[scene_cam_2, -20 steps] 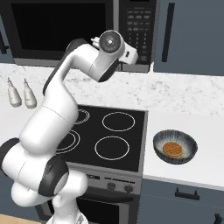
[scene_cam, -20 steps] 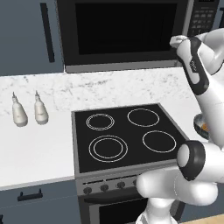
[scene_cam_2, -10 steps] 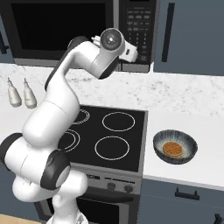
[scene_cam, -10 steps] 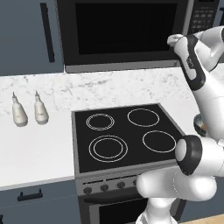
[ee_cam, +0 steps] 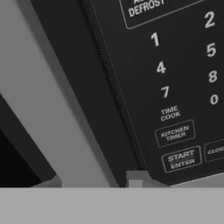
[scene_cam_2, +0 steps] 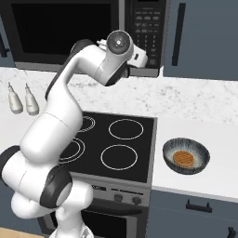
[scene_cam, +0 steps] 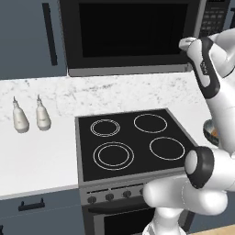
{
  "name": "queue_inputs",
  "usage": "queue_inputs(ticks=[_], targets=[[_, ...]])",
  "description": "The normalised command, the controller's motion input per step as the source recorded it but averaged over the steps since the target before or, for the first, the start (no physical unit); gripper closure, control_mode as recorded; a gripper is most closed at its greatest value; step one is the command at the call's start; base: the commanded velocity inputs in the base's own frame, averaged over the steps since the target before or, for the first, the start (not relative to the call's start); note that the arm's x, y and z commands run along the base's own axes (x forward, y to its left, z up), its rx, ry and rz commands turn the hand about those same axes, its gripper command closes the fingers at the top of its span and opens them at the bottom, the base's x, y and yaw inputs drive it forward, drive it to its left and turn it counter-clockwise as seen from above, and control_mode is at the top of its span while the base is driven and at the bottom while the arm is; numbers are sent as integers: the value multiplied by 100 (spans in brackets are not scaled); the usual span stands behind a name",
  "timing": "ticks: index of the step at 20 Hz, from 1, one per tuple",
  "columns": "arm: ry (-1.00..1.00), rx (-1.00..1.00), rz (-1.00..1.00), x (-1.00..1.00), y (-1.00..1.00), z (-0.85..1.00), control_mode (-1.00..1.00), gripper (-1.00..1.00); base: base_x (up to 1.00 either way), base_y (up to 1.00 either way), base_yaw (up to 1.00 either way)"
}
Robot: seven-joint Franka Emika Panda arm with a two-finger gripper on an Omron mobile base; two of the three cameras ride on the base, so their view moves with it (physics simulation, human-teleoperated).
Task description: Open the microwave, place the bowl with waffle inside the microwave, then close the microwave door and turn it on.
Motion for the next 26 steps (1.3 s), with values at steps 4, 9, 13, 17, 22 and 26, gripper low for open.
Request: queue_inputs(ticks=[4, 9, 13, 17, 22, 26], targets=[[0, 0, -12, -91, -48, 1, -100, 100, 0, 0, 0], [-3, 0, -11, -100, -48, 7, -100, 100, 0, 0, 0], [-15, 0, -7, -100, -53, 14, -100, 100, 0, 0, 0], [-15, -4, -13, -100, -36, 6, -100, 100, 0, 0, 0], [-5, -17, -17, -100, -9, 9, -100, 100, 0, 0, 0], [-1, -23, -20, -100, 0, 1, -100, 100, 0, 0, 0]])
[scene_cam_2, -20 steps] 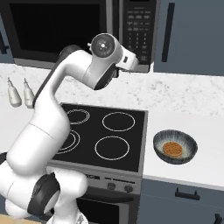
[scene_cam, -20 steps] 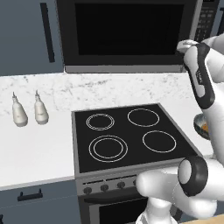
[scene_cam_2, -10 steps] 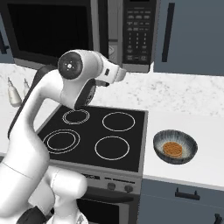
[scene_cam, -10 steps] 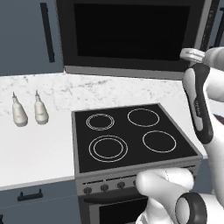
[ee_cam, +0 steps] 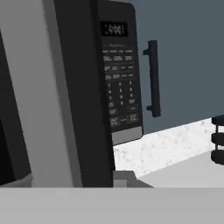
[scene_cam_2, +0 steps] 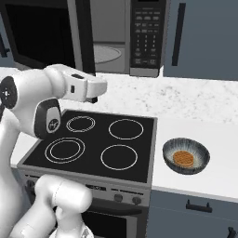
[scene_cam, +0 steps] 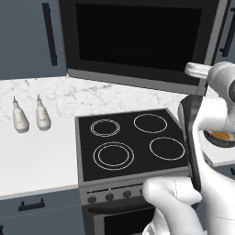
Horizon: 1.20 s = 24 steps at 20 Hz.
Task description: Open the microwave, place the bowl with waffle inside the microwave, then close the microwave door and turn it on.
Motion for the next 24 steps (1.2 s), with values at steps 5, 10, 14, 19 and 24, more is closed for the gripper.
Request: queue_inputs(ticks=[5, 10, 14, 19, 24], targets=[[-6, -16, -26, -100, 6, -5, -100, 100, 0, 0, 0], [-6, -14, -29, -100, 26, -13, -100, 100, 0, 0, 0], [-3, -14, -25, -100, 9, -16, -100, 100, 0, 0, 0], [-2, -19, -16, -94, 36, -29, -100, 100, 0, 0, 0], [0, -25, -9, -48, 79, -41, -100, -100, 0, 0, 0]])
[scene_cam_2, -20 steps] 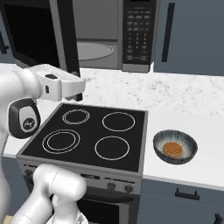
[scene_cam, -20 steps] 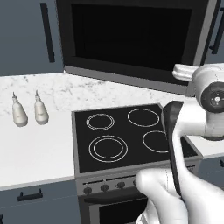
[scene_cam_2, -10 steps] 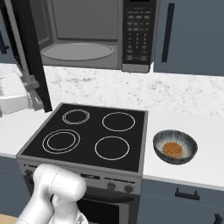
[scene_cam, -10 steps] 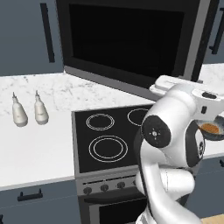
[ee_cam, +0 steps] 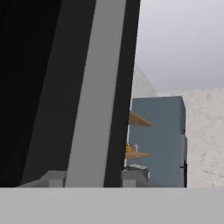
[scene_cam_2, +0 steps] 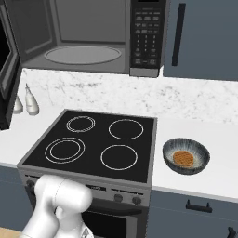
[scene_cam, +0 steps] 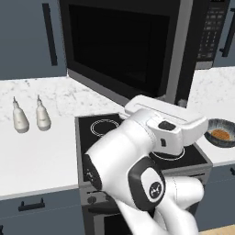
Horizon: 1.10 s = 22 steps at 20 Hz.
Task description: Open the microwave, place the bowl with waffle inside the microwave, then close the microwave door and turn it on.
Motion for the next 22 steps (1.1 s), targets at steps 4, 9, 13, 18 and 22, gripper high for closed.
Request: queue_inputs(ticks=[4, 9, 13, 18, 22], targets=[[1, -9, 0, 0, 15, -12, -100, -100, 0, 0, 0], [11, -2, 0, 0, 10, -19, -100, -100, 0, 0, 0], [4, 0, -3, -5, 21, -1, -100, -100, 0, 0, 0], [6, 0, -3, -30, 15, 7, -100, -100, 0, 0, 0], [16, 0, -10, -35, -22, 2, -100, -100, 0, 0, 0]])
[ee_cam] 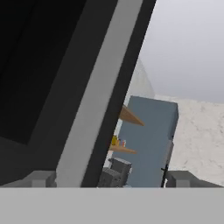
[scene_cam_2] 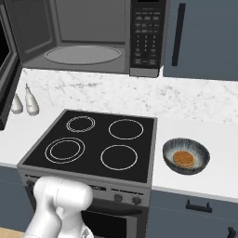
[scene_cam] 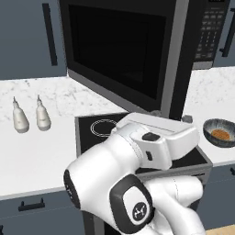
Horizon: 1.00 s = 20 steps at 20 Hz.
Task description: Open the microwave, place the bowl with waffle inside the microwave, then close the microwave door and turn it on.
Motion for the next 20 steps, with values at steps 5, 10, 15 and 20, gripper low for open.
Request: queue_inputs(ticks=[5, 10, 15, 20], targets=[[1, 9, 11, -10, -69, 0, -100, -100, 0, 0, 0], [-4, 9, 42, -71, -51, 0, -100, -100, 0, 0, 0], [7, 13, 75, -24, -29, -1, -100, -100, 0, 0, 0], [31, 12, 71, 15, -10, -10, -100, -100, 0, 0, 0]])
